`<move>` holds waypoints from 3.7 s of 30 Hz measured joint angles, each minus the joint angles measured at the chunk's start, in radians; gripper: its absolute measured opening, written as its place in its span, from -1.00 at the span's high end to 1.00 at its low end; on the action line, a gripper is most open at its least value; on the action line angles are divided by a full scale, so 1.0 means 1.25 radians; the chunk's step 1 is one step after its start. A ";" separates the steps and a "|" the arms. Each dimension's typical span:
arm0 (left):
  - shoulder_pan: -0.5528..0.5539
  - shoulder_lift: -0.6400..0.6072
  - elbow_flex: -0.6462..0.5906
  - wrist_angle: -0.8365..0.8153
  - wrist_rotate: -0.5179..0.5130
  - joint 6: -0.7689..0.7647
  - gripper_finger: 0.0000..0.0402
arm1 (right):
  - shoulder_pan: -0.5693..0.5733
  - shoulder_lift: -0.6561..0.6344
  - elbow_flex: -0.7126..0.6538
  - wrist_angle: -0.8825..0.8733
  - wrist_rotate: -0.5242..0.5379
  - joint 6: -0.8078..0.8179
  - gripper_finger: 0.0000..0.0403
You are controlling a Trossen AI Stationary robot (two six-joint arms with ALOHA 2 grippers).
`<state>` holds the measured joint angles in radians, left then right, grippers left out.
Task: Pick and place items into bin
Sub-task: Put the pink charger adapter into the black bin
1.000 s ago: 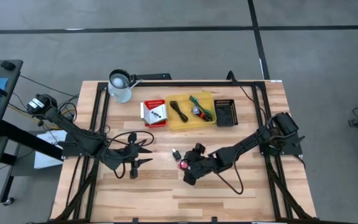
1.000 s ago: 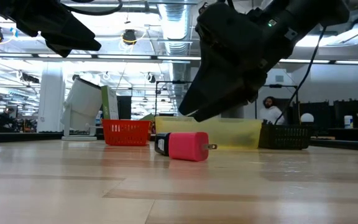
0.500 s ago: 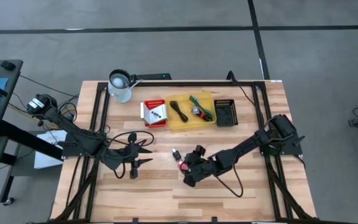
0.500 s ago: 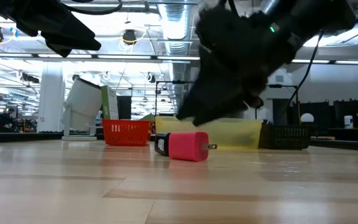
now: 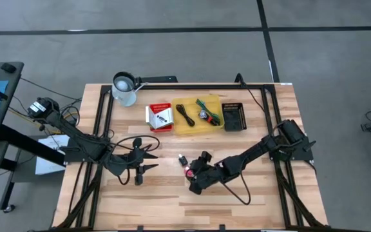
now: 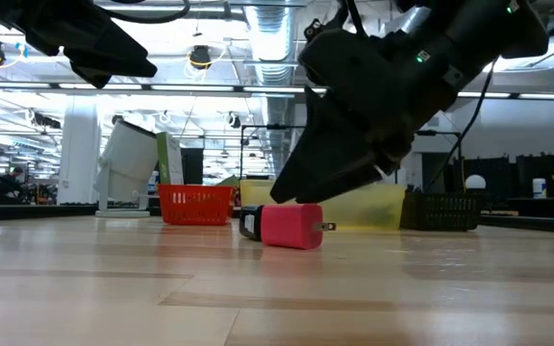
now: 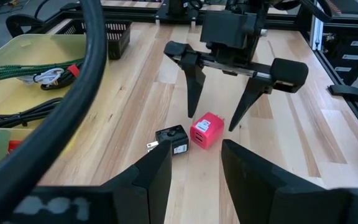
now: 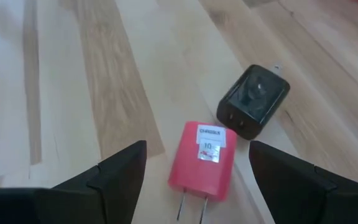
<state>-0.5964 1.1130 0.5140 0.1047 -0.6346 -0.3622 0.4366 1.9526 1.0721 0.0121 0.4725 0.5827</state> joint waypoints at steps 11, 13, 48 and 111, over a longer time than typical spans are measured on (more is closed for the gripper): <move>0.000 0.000 0.000 0.000 0.000 -0.001 0.34 | -0.009 0.000 0.000 -0.004 -0.020 -0.005 -0.40; 0.000 0.000 0.000 0.000 0.000 -0.005 0.34 | -0.013 0.000 0.000 -0.005 -0.027 -0.006 -0.40; 0.000 0.000 0.000 0.000 0.021 -0.005 0.34 | -0.069 0.000 0.000 -0.048 -0.146 -0.005 0.27; 0.000 0.000 0.000 0.009 0.022 -0.013 0.34 | -0.386 -0.531 0.000 -0.875 -0.083 -0.009 0.29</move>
<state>-0.5961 1.1130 0.5140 0.1165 -0.6075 -0.3782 -0.0465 1.2887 1.0721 -1.0821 0.3681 0.5719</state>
